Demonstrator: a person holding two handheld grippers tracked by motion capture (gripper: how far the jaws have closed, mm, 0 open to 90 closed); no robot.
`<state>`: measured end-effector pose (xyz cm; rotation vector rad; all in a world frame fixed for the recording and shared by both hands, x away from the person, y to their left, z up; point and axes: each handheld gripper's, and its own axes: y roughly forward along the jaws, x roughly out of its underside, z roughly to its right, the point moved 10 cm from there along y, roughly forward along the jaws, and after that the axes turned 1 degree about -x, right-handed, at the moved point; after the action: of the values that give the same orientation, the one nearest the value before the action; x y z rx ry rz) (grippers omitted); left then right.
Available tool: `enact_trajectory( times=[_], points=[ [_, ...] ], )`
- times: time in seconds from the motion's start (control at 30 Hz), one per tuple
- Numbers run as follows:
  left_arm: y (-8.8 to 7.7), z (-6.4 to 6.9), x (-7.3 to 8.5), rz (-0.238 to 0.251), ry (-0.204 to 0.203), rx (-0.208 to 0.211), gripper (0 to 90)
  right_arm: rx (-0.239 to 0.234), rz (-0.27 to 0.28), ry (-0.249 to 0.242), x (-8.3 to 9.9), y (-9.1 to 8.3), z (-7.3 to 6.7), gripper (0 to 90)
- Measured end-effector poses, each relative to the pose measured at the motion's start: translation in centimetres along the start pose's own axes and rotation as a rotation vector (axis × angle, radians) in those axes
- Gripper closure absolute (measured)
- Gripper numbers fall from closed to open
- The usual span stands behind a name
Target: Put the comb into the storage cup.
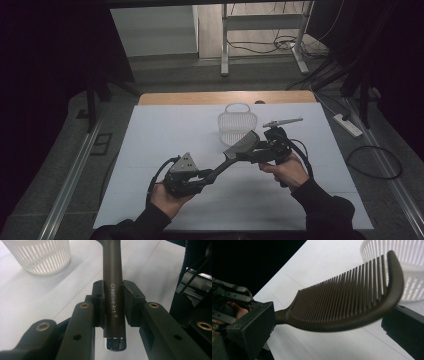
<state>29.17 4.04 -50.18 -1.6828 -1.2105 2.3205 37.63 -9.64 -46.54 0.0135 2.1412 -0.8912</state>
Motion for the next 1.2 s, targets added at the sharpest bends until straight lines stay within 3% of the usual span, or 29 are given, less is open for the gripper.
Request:
enact_trajectory(
  times=[0.13,0.4,0.6,0.97,1.07,1.17,1.2],
  points=[
    [0.0,0.0,0.0,-0.002,0.000,-0.004,72.2,-0.003,-0.013,0.009,0.1,0.2,0.0,5.3],
    [0.0,-0.1,0.0,0.004,-0.002,-0.010,72.2,-0.066,0.010,0.038,-0.1,-0.4,-0.3,37.0],
    [0.1,-0.1,0.0,0.004,0.009,-0.015,72.2,-0.088,0.023,0.058,-0.1,-0.6,-0.2,51.2],
    [0.9,0.0,0.3,-0.012,0.025,-0.009,72.0,-0.214,0.034,0.169,-0.1,-0.9,-0.3,70.2],
    [1.3,-0.1,0.6,-0.030,0.037,-0.018,71.7,-0.283,0.038,0.235,-0.2,-1.0,-0.6,78.1],
    [1.9,-0.2,0.9,-0.055,0.042,-0.027,70.8,-0.337,0.034,0.268,-0.2,-1.1,-1.0,82.9],
    [2.0,-0.3,0.9,-0.059,0.041,-0.029,70.4,-0.325,0.034,0.263,-0.2,-1.0,-1.1,83.0]
  ],
)
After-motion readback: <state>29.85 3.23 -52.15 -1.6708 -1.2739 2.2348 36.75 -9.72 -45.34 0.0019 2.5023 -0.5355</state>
